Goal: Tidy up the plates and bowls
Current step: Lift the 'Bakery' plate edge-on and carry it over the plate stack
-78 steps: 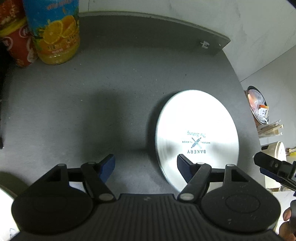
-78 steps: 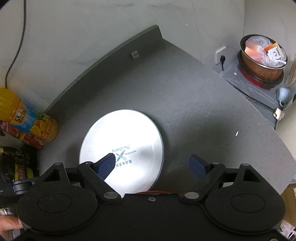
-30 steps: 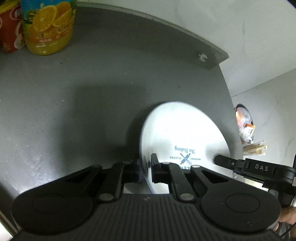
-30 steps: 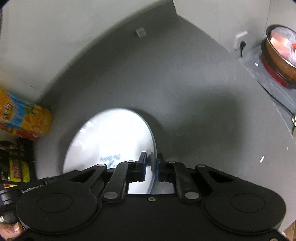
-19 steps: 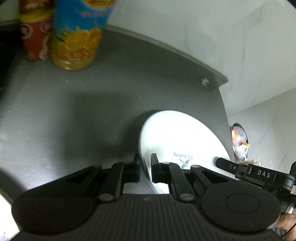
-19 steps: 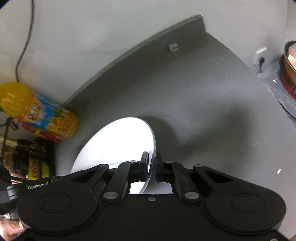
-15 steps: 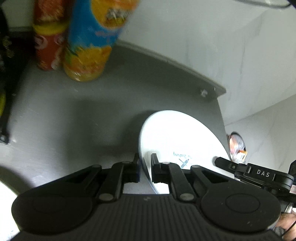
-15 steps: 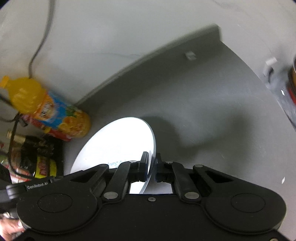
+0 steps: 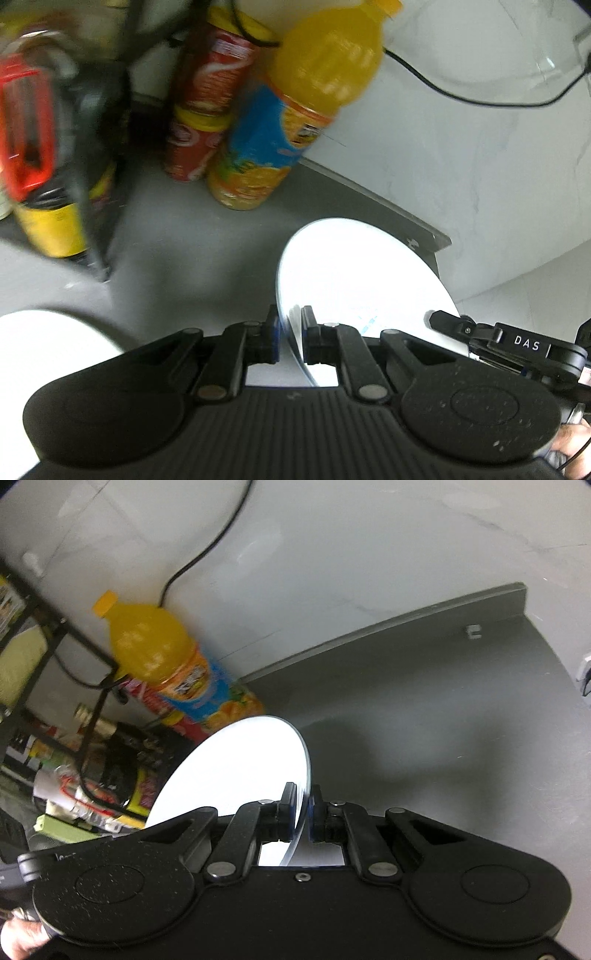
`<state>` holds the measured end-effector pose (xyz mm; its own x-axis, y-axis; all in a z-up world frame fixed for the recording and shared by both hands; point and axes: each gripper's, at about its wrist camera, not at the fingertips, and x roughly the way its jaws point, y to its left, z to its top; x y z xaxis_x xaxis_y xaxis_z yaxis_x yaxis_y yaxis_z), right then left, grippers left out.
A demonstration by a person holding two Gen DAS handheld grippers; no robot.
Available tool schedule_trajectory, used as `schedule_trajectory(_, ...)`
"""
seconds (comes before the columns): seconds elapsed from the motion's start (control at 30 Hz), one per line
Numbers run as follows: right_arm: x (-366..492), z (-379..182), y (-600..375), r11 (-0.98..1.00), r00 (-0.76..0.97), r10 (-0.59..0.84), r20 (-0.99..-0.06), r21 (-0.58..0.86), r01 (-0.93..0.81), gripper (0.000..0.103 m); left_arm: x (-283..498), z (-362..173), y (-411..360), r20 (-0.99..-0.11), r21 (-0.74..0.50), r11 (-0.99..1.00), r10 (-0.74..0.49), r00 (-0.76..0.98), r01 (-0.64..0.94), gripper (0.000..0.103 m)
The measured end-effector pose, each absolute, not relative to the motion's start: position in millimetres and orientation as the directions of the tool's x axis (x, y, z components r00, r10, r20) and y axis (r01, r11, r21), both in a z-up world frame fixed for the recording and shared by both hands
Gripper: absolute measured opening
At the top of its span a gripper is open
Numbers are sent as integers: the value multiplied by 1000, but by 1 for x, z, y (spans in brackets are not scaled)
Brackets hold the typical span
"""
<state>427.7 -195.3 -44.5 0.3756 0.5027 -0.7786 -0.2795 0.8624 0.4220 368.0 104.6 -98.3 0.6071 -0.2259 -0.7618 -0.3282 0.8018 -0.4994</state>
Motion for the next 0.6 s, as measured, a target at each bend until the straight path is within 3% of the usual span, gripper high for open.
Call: schedule_trajectory(0.6, 361, -70, -103, 768, 225, 596, -771, 466, -439, 7, 239, -106, 171, -792, -458, 710, -53, 609, -534, 9)
